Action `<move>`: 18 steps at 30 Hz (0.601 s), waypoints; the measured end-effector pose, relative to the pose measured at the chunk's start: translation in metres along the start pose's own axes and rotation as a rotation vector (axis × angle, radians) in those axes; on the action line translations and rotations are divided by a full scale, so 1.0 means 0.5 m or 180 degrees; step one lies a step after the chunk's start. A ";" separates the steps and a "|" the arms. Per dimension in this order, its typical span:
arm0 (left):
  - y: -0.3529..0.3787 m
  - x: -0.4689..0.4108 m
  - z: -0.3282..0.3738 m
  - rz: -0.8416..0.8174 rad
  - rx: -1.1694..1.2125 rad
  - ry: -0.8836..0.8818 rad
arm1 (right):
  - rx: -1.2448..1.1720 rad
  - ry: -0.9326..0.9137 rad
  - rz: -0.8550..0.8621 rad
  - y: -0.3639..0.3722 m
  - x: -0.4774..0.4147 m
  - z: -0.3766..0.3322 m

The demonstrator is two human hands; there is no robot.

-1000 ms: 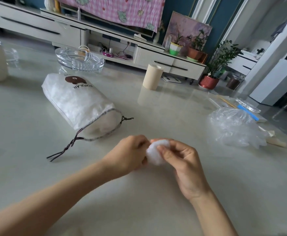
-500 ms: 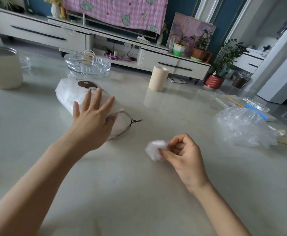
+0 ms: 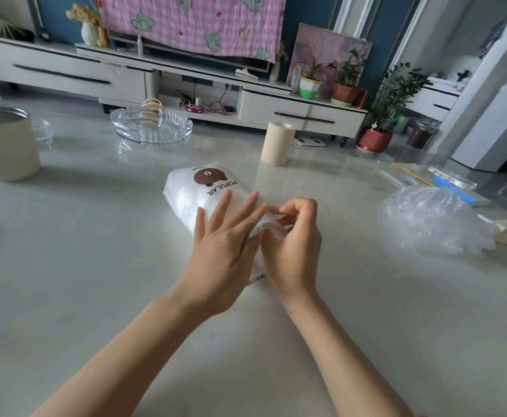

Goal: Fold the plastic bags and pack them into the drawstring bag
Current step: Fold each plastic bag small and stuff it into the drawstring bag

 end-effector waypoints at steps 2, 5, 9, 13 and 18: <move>0.022 -0.004 0.009 -0.0081 -0.0250 0.0218 | 0.0313 0.0340 -0.0106 -0.006 -0.012 0.020; 0.049 -0.011 0.007 -0.0130 -0.1082 0.0549 | 0.0396 0.0863 -0.0709 -0.020 -0.042 0.060; 0.062 -0.010 -0.024 -0.0055 -0.1722 0.0480 | 0.0178 0.0916 -0.1315 -0.096 -0.067 0.114; 0.038 -0.015 -0.058 0.0344 -0.2072 0.0191 | 0.2083 0.0376 -0.0026 -0.265 -0.119 0.187; 0.013 -0.013 -0.084 0.0696 -0.2191 -0.0327 | 0.3390 0.1040 -0.0498 -0.373 -0.189 0.281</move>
Point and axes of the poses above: each hand's wrist, its own x-axis away from the middle knuckle, its own y-axis out of the palm, z = x × y, the point moved 4 cm from there along -x, towards the middle knuckle, and after that the axes turned 3 degrees about x, right-handed, at the moved point
